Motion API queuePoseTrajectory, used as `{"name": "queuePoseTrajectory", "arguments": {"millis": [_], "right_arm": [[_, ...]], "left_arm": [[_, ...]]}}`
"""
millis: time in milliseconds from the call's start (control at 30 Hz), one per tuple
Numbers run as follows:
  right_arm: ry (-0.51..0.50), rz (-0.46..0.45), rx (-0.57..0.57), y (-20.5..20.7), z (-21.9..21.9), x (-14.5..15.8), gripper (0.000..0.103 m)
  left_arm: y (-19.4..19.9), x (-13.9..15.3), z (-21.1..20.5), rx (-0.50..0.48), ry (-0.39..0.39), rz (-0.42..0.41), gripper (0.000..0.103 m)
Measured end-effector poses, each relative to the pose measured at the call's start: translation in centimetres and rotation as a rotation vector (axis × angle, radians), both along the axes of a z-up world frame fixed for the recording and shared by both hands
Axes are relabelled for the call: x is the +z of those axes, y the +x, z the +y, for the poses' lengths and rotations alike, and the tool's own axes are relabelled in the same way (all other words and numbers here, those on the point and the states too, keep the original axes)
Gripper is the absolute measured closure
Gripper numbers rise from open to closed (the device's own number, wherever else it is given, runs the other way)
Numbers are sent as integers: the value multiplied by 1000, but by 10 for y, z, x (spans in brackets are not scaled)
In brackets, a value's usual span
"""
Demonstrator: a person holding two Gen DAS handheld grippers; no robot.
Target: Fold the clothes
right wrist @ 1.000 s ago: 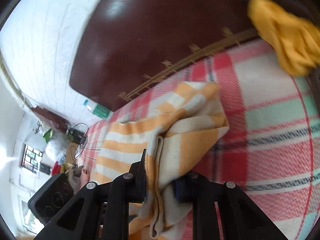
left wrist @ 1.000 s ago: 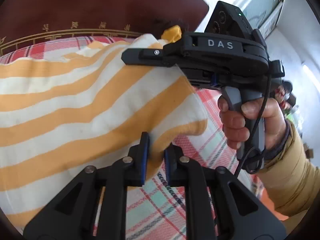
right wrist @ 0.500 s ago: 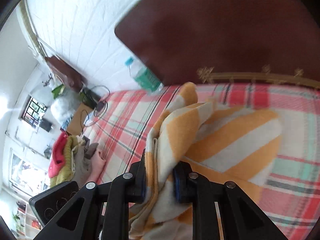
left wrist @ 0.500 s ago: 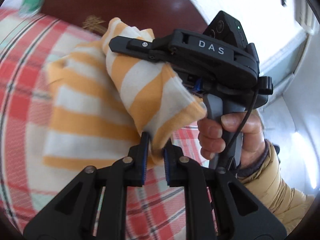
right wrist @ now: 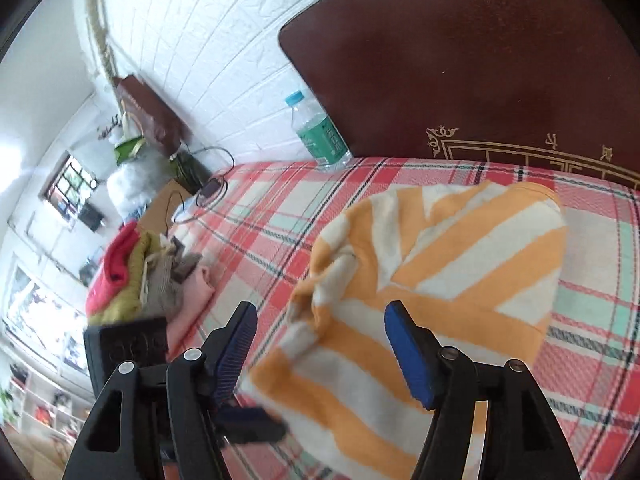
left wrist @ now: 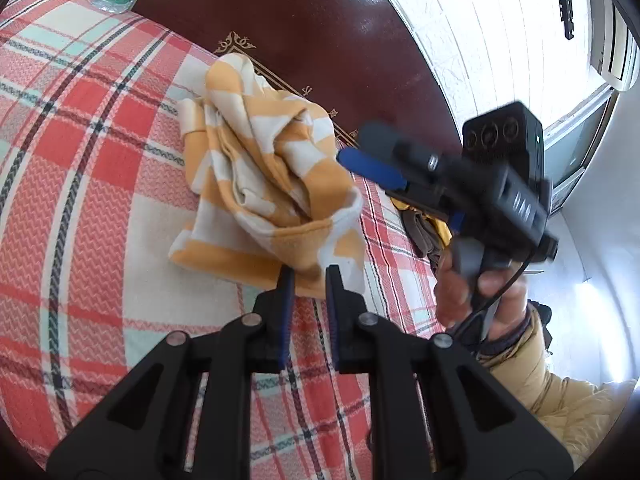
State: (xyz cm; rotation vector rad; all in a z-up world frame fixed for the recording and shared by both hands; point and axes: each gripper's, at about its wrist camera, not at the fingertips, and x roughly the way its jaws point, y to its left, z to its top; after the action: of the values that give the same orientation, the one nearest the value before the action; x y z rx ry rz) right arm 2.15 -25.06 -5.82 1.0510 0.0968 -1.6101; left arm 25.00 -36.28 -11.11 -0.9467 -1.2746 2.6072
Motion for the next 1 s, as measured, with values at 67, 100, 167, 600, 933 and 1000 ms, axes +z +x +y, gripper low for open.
{"name": "queuePoseTrajectory", "arguments": {"millis": [67, 100, 167, 600, 933, 1000], "right_arm": [[36, 83, 28, 16, -2, -4, 35], [50, 120, 41, 24, -5, -8, 35], [110, 185, 64, 33, -16, -21, 35], [83, 157, -9, 32, 16, -17, 28], [-47, -145, -298, -23, 106, -39, 23], [-56, -201, -340, -36, 112, -47, 22]], "left_arm": [[7, 1, 0, 12, -13, -7, 87], [11, 1, 0, 16, -20, -8, 87], [20, 3, 0, 37, -31, -10, 86], [44, 18, -21, 114, -117, -43, 46], [-49, -1, -44, 115, -158, -134, 26], [-62, -11, -49, 103, -136, -162, 26]]}}
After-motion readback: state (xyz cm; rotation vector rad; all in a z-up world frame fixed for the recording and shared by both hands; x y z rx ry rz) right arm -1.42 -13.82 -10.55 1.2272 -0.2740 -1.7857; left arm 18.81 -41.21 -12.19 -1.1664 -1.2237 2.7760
